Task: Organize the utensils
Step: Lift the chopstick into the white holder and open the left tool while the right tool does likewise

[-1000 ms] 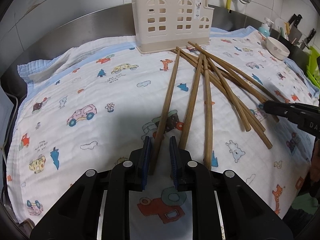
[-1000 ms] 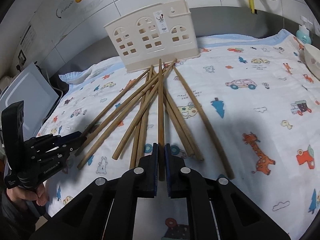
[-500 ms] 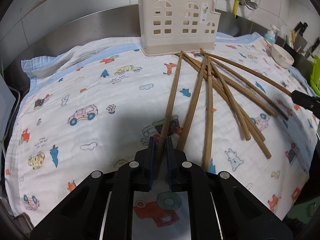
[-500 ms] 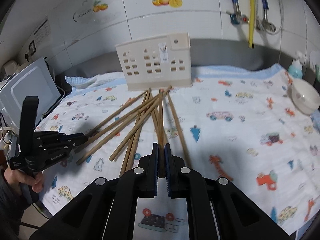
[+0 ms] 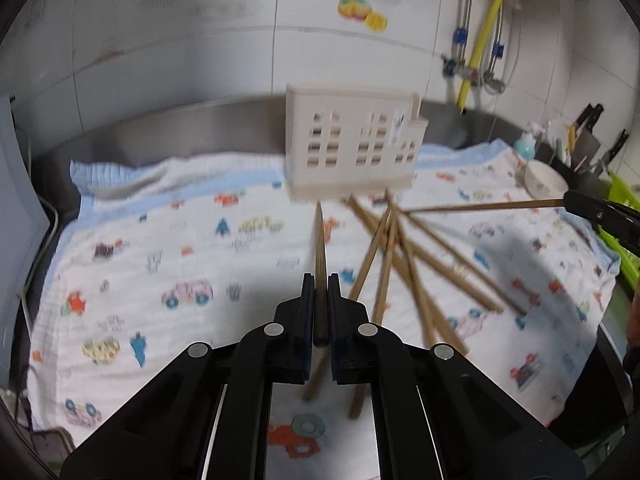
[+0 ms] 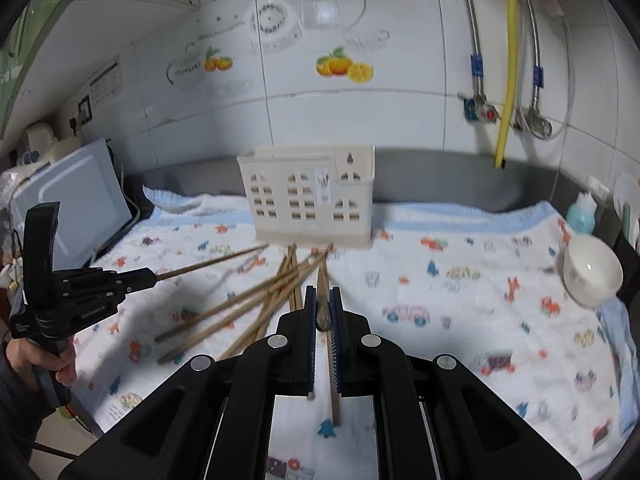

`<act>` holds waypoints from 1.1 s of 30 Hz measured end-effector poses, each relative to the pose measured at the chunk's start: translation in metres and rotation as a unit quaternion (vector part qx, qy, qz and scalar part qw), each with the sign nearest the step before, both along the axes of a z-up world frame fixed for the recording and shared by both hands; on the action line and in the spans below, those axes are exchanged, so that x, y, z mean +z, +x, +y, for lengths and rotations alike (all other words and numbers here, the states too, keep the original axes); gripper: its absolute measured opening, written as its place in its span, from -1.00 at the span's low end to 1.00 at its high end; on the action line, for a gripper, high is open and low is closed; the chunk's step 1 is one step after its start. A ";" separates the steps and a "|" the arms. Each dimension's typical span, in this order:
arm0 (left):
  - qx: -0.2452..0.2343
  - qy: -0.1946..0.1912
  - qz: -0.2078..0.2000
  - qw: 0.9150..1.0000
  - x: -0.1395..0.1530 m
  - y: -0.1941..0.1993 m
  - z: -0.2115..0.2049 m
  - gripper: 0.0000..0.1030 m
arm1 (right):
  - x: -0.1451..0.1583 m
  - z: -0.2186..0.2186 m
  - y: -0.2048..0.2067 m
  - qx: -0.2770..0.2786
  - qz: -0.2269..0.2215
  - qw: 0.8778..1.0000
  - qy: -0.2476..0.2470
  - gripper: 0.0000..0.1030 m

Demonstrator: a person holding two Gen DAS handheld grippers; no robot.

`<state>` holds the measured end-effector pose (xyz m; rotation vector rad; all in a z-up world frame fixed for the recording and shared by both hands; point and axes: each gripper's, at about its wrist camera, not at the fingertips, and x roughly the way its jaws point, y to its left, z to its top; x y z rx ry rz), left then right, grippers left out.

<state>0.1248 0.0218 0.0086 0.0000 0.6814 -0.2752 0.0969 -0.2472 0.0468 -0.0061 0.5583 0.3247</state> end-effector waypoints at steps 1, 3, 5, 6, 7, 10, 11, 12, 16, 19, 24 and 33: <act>0.000 -0.002 -0.005 1.000 0.005 0.002 -0.001 -0.91 | 0.006 -0.001 0.002 0.003 -0.004 1.000 -0.002 -0.87; -0.001 -0.004 -0.011 1.000 0.013 0.003 -0.001 -0.91 | 0.018 -0.003 0.006 0.012 -0.011 1.000 -0.007 -0.87; -0.003 -0.004 -0.014 1.000 0.019 0.007 -0.003 -0.91 | 0.031 -0.005 0.012 0.026 -0.009 1.000 -0.003 -0.87; -0.004 -0.006 -0.014 1.000 0.022 0.009 -0.004 -0.91 | 0.035 -0.006 0.016 0.032 -0.006 0.999 -0.001 -0.87; -0.006 -0.010 -0.014 1.000 0.025 0.010 -0.003 -0.91 | 0.040 -0.006 0.019 0.037 -0.007 0.999 -0.002 -0.87; -0.007 -0.011 -0.020 1.000 0.037 0.017 -0.003 -0.91 | 0.058 -0.007 0.031 0.048 -0.011 0.999 -0.020 -0.87; -0.008 -0.011 -0.022 1.000 0.042 0.019 -0.004 -0.91 | 0.066 -0.007 0.035 0.051 -0.011 0.998 -0.025 -0.87; -0.009 -0.011 -0.024 1.000 0.046 0.021 -0.004 -0.91 | 0.071 -0.008 0.038 0.053 -0.012 0.998 -0.028 -0.87; -0.017 0.001 -0.037 0.999 0.065 0.031 -0.011 -0.91 | 0.102 -0.018 0.052 0.055 -0.019 0.998 -0.035 -0.87; -0.020 0.008 -0.040 0.999 0.074 0.039 -0.015 -0.91 | 0.122 -0.024 0.061 0.054 -0.022 0.997 -0.042 -0.87; -0.025 0.012 -0.043 0.999 0.088 0.051 -0.022 -0.91 | 0.138 -0.028 0.090 0.056 0.002 0.997 -0.049 -0.87; -0.041 0.010 -0.088 0.995 0.151 0.059 -0.034 -0.91 | 0.131 -0.010 0.153 0.076 0.072 0.990 -0.094 -0.87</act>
